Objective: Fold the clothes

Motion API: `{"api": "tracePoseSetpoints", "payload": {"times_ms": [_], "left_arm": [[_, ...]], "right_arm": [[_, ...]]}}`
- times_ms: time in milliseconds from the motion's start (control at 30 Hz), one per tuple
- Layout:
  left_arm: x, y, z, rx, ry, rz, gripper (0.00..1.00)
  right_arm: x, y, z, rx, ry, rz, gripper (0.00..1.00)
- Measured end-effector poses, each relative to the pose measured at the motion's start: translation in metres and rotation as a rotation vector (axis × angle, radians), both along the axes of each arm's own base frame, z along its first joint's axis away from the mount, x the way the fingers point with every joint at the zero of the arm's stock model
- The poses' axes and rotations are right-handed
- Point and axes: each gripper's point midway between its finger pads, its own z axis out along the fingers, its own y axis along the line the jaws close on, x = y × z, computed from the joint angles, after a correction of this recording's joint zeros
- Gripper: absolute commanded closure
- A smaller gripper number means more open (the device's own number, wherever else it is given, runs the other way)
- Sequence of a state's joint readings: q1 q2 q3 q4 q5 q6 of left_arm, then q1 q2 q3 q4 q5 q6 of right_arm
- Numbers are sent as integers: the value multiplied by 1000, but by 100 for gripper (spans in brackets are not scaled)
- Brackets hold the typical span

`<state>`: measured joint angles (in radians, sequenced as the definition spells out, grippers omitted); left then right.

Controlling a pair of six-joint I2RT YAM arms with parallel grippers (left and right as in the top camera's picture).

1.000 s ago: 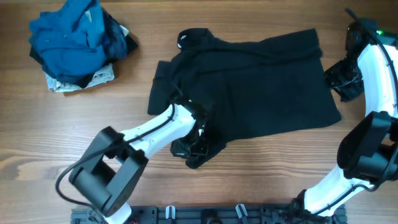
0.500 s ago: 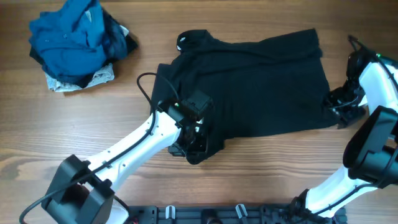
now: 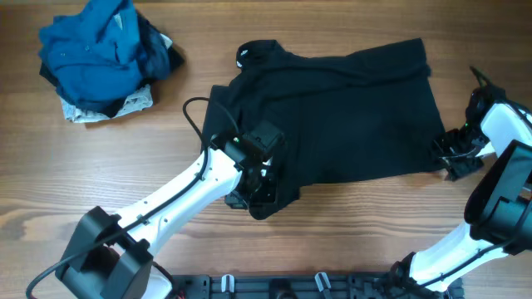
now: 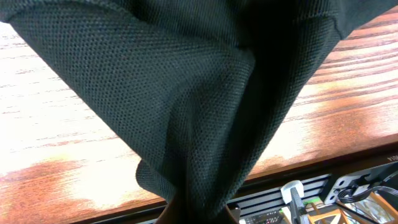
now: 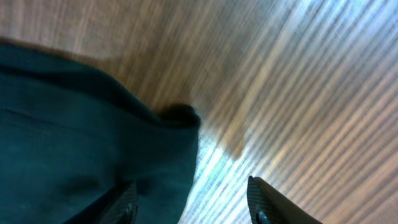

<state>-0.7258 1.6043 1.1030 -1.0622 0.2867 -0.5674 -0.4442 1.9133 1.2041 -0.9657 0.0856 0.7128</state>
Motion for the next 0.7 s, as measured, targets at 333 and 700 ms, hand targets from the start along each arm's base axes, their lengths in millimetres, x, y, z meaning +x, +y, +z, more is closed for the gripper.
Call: {"api": "tracePoseSetpoints", "payload": {"times_ms": [333, 700], "left_arm": [[-1, 1, 0, 3, 3, 0, 96], [-5, 5, 0, 21, 23, 2, 96]], "right_arm": [[13, -3, -3, -7, -60, 5, 63], [10, 3, -8, 14, -67, -7, 96]]}}
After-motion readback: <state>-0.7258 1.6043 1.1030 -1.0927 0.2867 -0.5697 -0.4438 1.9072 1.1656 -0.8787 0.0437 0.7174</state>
